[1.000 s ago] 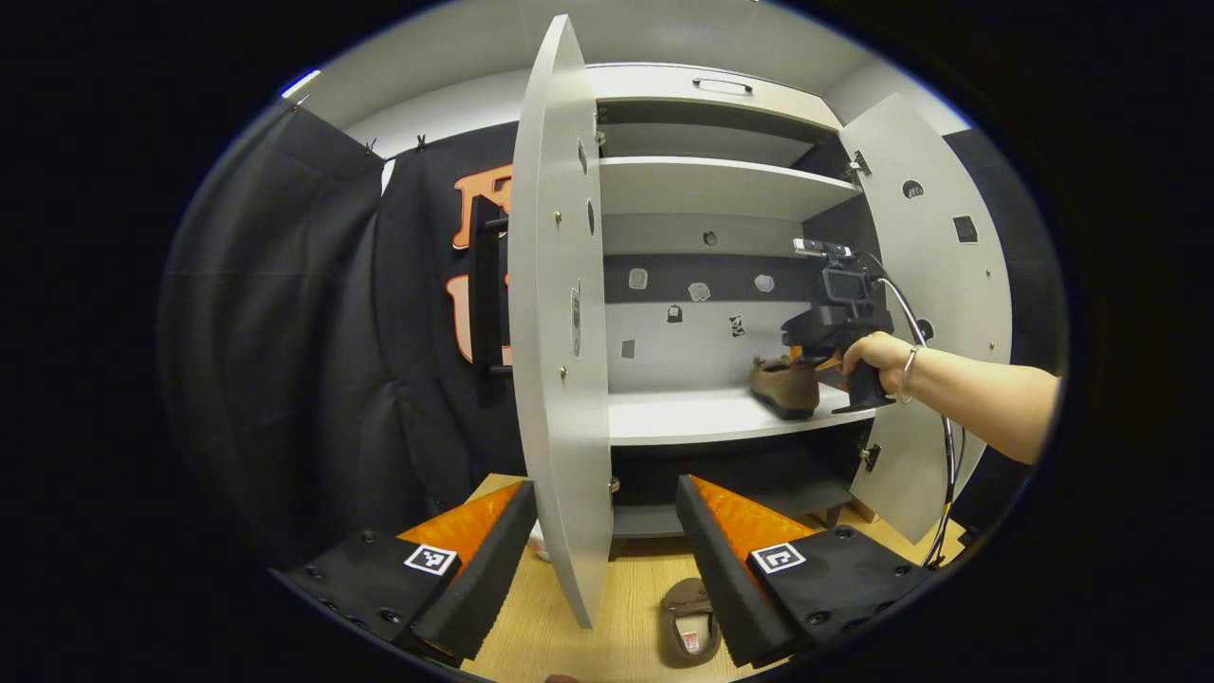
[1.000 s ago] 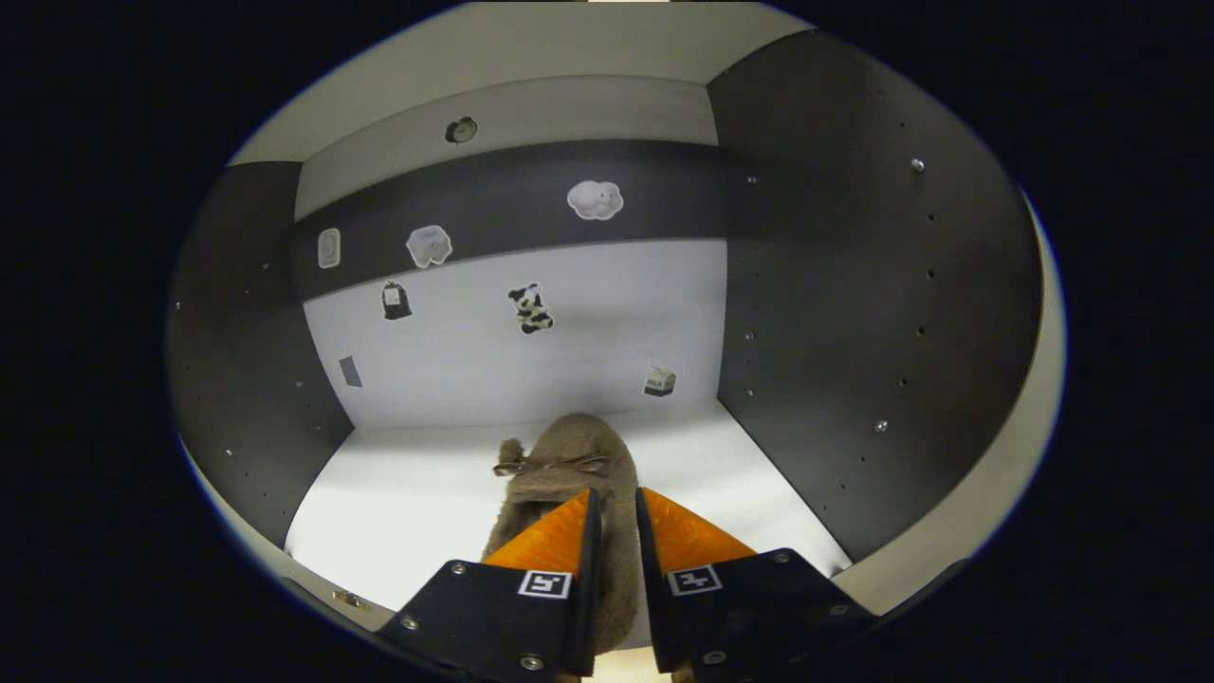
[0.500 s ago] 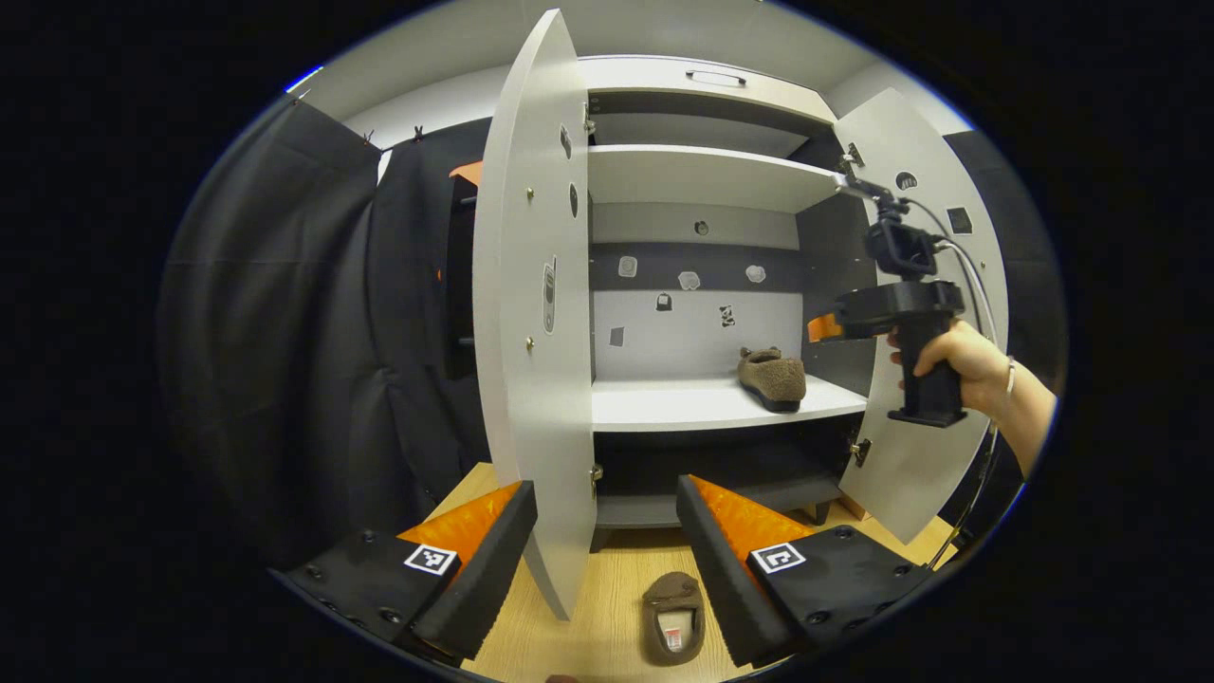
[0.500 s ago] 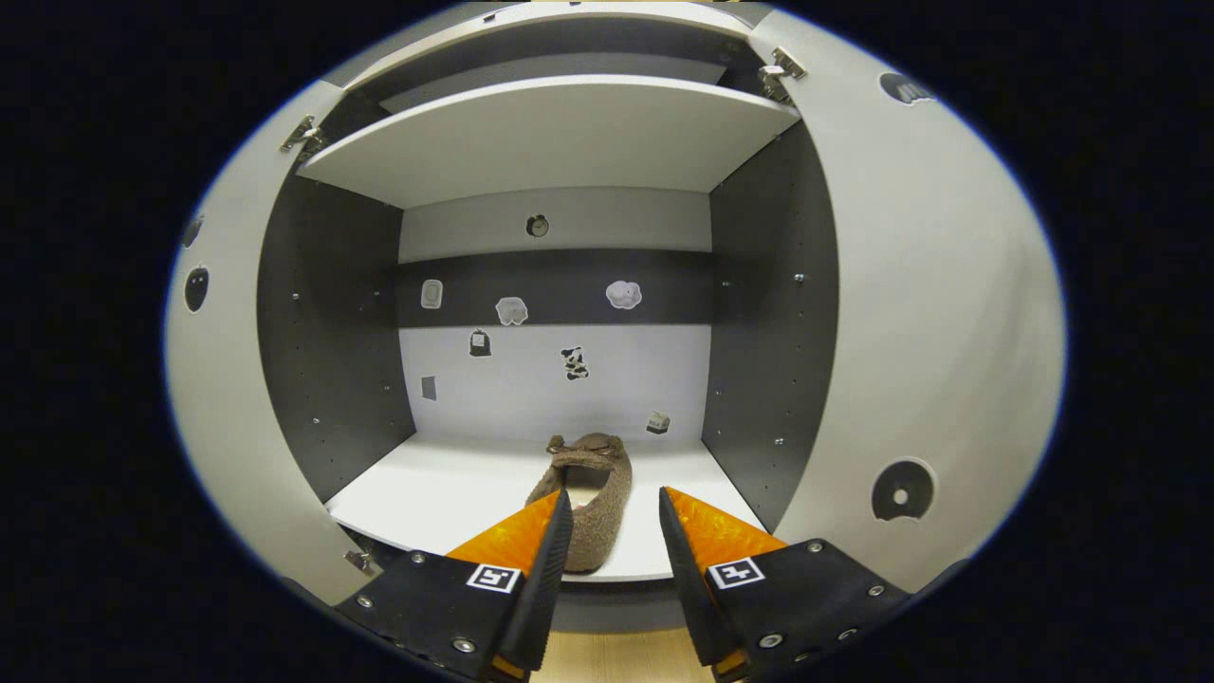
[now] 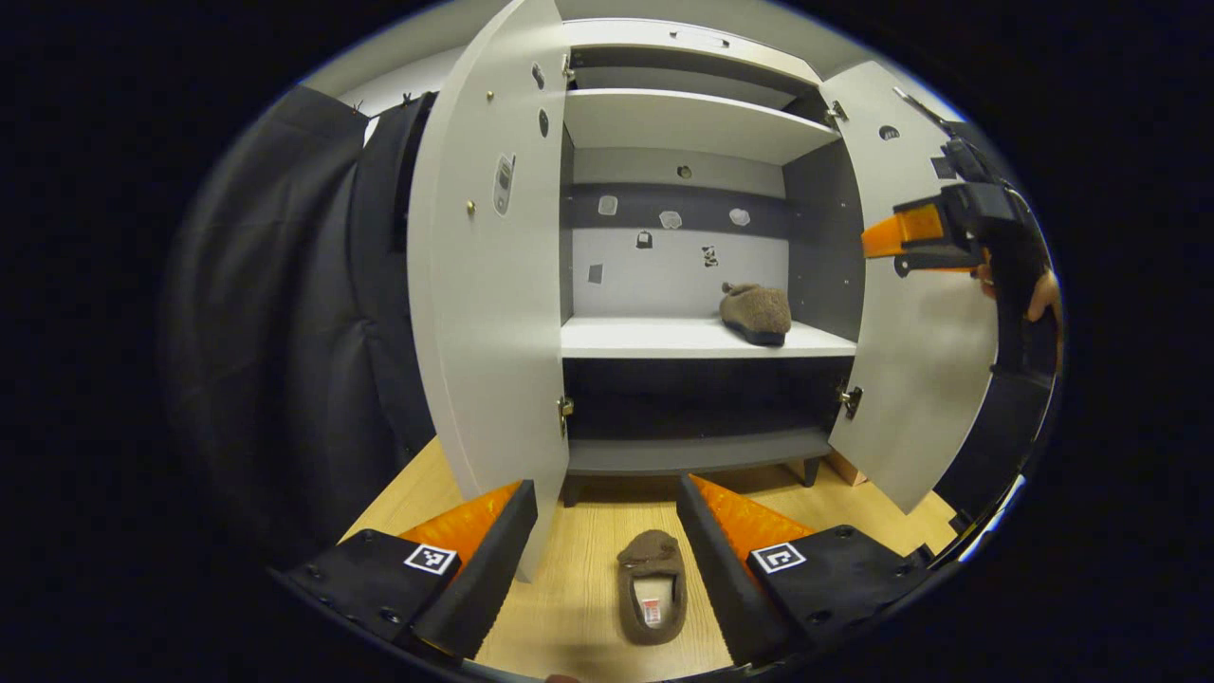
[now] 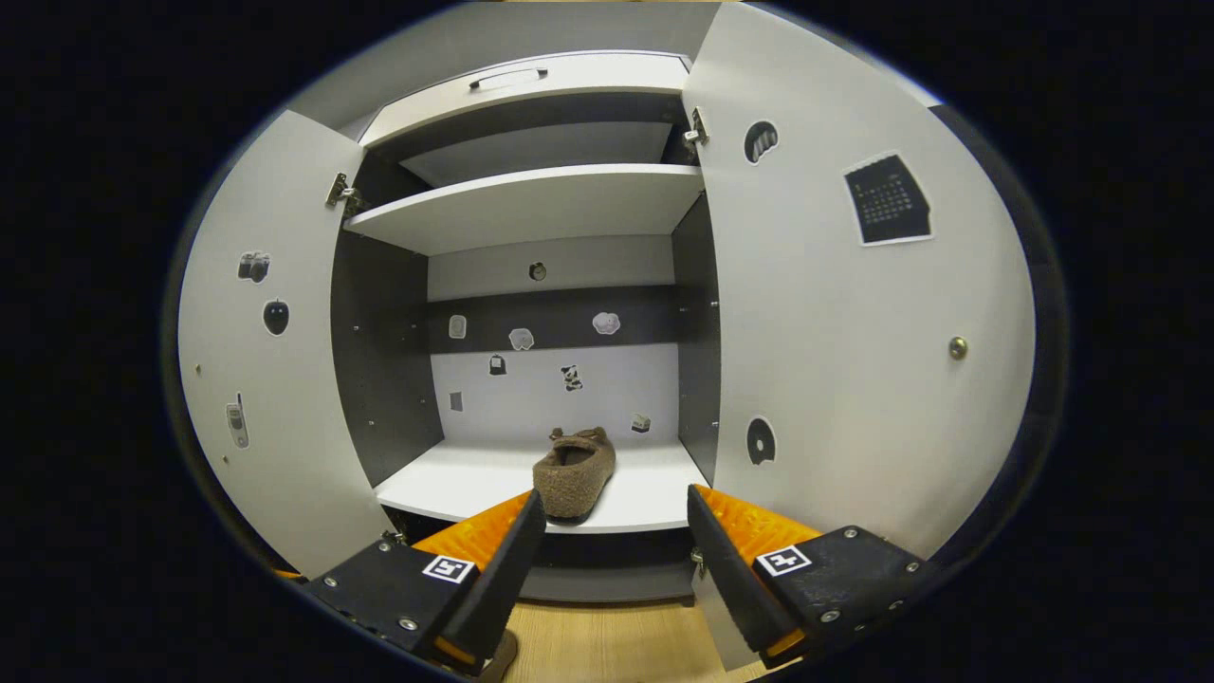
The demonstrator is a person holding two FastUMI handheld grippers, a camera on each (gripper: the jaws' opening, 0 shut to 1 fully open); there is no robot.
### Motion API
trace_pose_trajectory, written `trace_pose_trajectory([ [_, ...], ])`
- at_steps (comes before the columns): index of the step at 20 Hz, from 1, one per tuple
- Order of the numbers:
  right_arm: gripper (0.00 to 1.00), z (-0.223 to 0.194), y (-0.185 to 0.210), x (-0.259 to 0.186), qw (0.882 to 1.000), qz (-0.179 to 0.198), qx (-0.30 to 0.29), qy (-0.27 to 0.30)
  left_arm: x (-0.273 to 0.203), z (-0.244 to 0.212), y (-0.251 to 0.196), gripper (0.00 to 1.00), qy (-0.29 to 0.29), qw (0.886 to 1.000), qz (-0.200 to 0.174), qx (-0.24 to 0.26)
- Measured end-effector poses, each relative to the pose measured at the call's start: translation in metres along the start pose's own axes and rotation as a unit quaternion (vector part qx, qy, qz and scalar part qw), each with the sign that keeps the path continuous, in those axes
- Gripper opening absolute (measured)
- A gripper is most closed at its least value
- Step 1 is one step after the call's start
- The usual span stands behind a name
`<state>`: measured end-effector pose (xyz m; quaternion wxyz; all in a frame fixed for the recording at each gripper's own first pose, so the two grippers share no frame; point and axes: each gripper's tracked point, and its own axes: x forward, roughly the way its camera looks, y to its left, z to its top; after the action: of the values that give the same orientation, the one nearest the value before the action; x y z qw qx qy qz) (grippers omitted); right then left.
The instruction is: Grab one shoe with the right hand and put it into the shoe cabinet, grab the other shoe with the left hand and put it into the shoe cabinet; then close the right door with the right hand and the left door with the left hand.
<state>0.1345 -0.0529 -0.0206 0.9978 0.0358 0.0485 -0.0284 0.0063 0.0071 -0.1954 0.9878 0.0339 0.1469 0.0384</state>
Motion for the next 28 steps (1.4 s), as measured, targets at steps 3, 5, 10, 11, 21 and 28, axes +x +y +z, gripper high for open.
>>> trace_pose_trajectory([
  [3,0.92,-0.004,-0.013,-0.019,1.000,-0.011,-0.017,-0.007,0.022,-0.049,-0.007,0.97,0.047,0.999,-0.012,0.003],
  [5,0.92,-0.006,-0.017,-0.030,1.000,-0.011,-0.019,-0.006,0.035,-0.084,-0.008,0.97,0.087,0.996,-0.014,0.001],
  [10,0.92,-0.005,-0.027,-0.050,1.000,-0.010,-0.017,-0.002,0.065,-0.152,-0.008,0.98,0.167,0.986,-0.015,0.001],
  [11,0.92,-0.004,-0.029,-0.053,1.000,-0.010,-0.017,-0.003,0.069,-0.163,-0.008,0.98,0.185,0.983,-0.017,0.003],
  [21,0.92,-0.006,-0.037,-0.065,1.000,-0.006,0.000,0.003,0.089,-0.226,-0.003,0.80,0.287,0.957,-0.011,-0.040],
  [28,0.92,-0.010,-0.035,-0.069,1.000,0.003,0.009,0.011,0.106,-0.198,-0.024,0.09,0.324,0.945,-0.025,-0.034],
])
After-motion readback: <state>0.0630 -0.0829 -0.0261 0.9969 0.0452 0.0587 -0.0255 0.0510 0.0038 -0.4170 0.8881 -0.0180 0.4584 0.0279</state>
